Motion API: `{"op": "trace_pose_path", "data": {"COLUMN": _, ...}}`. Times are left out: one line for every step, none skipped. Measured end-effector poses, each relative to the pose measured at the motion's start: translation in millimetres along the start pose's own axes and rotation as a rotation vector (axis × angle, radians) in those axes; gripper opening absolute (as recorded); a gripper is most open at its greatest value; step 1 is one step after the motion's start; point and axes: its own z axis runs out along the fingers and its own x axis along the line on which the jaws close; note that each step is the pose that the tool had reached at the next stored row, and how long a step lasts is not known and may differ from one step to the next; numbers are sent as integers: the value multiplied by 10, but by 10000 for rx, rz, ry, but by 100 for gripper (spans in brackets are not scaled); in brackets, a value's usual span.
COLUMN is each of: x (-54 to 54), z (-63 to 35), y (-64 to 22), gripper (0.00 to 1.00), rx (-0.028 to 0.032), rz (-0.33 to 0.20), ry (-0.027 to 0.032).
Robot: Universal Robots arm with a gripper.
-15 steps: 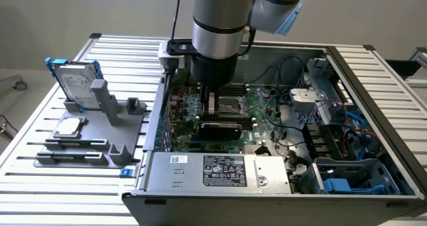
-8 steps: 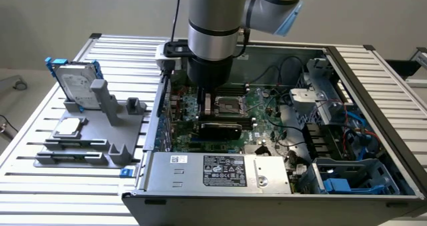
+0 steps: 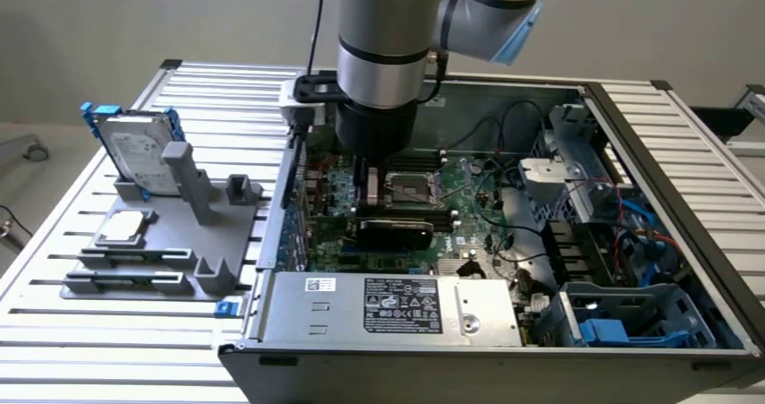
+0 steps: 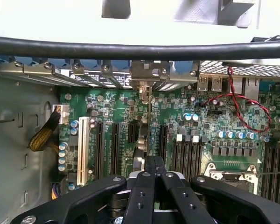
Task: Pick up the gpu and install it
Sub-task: 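Press down on the gpu until it lock into place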
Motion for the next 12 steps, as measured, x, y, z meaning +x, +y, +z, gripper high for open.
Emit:
{"op": "trace_pose_path", "data": {"x": 0, "z": 1, "y": -5, "gripper": 11, "rx": 1, "rz": 0, "ry": 1}}
{"op": "trace_pose_path", "data": {"x": 0, "z": 0, "y": -11, "gripper": 11, "rx": 0, "rz": 1, "ry": 3}}
{"op": "trace_pose_path", "data": {"x": 0, "z": -1, "y": -19, "gripper": 11, "rx": 0, "rz": 1, "ry": 4}}
{"op": "trace_pose_path", "data": {"x": 1, "z": 0, "y": -26, "gripper": 11, "rx": 0, "rz": 0, "ry": 4}}
{"op": "trace_pose_path", "data": {"x": 1, "z": 1, "y": -29, "gripper": 11, "rx": -1, "rz": 0, "ry": 7}}
{"op": "trace_pose_path", "data": {"x": 1, "z": 2, "y": -29, "gripper": 11, "rx": -1, "rz": 1, "ry": 9}}
{"op": "trace_pose_path", "data": {"x": 0, "z": 6, "y": -29, "gripper": 11, "rx": 0, "rz": 1, "ry": 10}}
{"op": "trace_pose_path", "data": {"x": 1, "z": 11, "y": -30, "gripper": 11, "rx": 0, "rz": 1, "ry": 14}}
{"op": "trace_pose_path", "data": {"x": 1, "z": 16, "y": -30, "gripper": 11, "rx": -1, "rz": 1, "ry": 21}}
{"op": "trace_pose_path", "data": {"x": 1, "z": 21, "y": -31, "gripper": 11, "rx": -2, "rz": 1, "ry": 26}}
{"op": "trace_pose_path", "data": {"x": 1, "z": 26, "y": -31, "gripper": 11, "rx": -1, "rz": 1, "ry": 30}}
{"op": "trace_pose_path", "data": {"x": 2, "z": 28, "y": -31, "gripper": 11, "rx": -3, "rz": 1, "ry": 37}}
